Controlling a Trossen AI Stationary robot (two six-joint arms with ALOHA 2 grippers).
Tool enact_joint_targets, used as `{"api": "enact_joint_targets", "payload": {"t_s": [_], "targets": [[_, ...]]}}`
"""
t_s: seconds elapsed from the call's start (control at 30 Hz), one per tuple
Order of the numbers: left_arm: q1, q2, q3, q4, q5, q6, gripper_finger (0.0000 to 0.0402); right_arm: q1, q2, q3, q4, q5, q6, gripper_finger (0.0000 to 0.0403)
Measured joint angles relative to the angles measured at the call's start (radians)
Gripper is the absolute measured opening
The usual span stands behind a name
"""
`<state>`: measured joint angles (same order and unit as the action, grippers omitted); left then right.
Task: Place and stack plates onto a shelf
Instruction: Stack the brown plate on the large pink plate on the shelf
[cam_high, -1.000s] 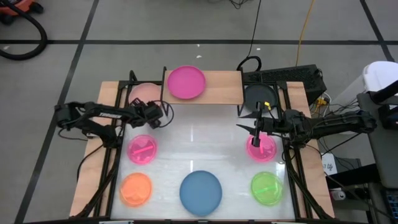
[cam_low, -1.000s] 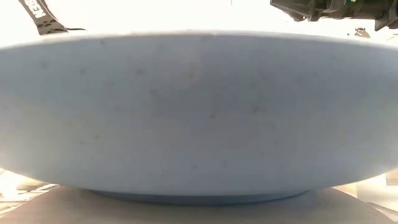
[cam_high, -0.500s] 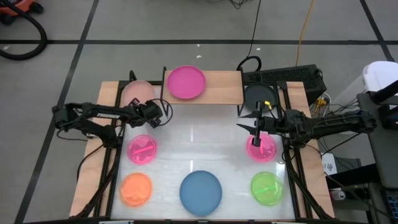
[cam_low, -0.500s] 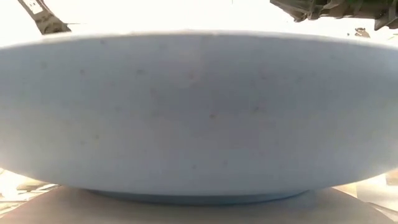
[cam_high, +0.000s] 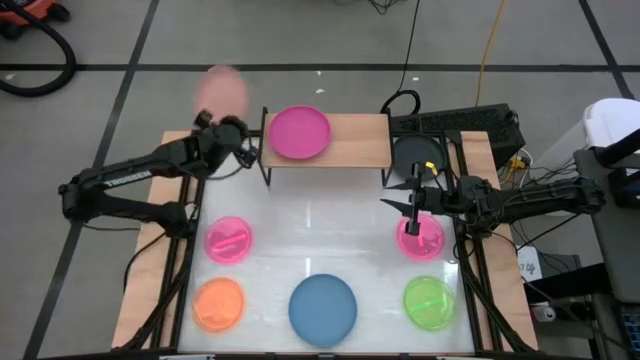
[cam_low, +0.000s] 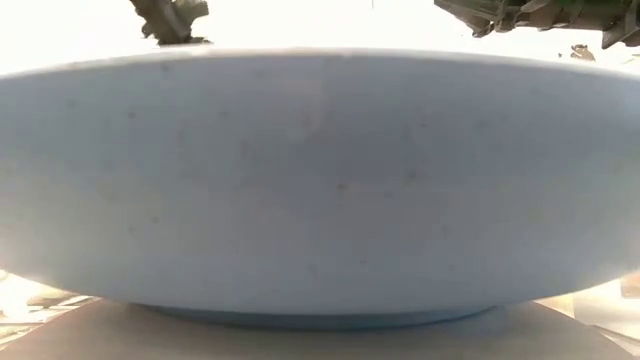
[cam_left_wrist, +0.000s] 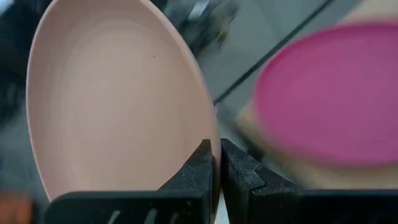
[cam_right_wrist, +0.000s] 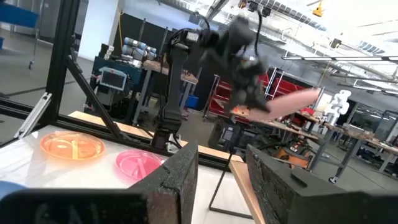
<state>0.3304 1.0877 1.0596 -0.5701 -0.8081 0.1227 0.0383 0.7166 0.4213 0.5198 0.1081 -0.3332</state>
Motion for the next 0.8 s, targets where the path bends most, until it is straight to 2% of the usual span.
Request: {"api": "enact_joint_targets", "payload": {"t_s": [0.17, 0.27, 0.33, 0.5, 0.67, 0.8], "targets": [[-0.09, 0.216, 0.265, 0.015, 0.001, 0.278, 0.0017, 0.0, 0.0, 0.0, 0.012, 0.0, -0.024, 0.0118], [-0.089, 0.34, 0.399, -0.05, 0.027, 0.371, 0.0017, 0.0, 0.0, 0.0, 0.031, 0.0, -0.026, 0.0118], [-0.075, 0.411, 0.461, -0.107, 0.083, 0.393, 0.0017, 0.0, 0.0, 0.0, 0.032, 0.0, -0.026, 0.0118], [-0.044, 0.529, 0.496, -0.201, 0.222, 0.396, 0.0017, 0.0, 0.0, 0.0, 0.025, 0.0, -0.027, 0.0118], [-0.037, 0.604, 0.496, -0.276, 0.239, 0.388, 0.0017, 0.0, 0.0, 0.0, 0.004, 0.0, -0.027, 0.0118], [-0.037, 0.624, 0.496, -0.271, 0.238, 0.374, 0.002, 0.0, 0.0, 0.0, 0.0, 0.01, -0.044, 0.0118]]}}
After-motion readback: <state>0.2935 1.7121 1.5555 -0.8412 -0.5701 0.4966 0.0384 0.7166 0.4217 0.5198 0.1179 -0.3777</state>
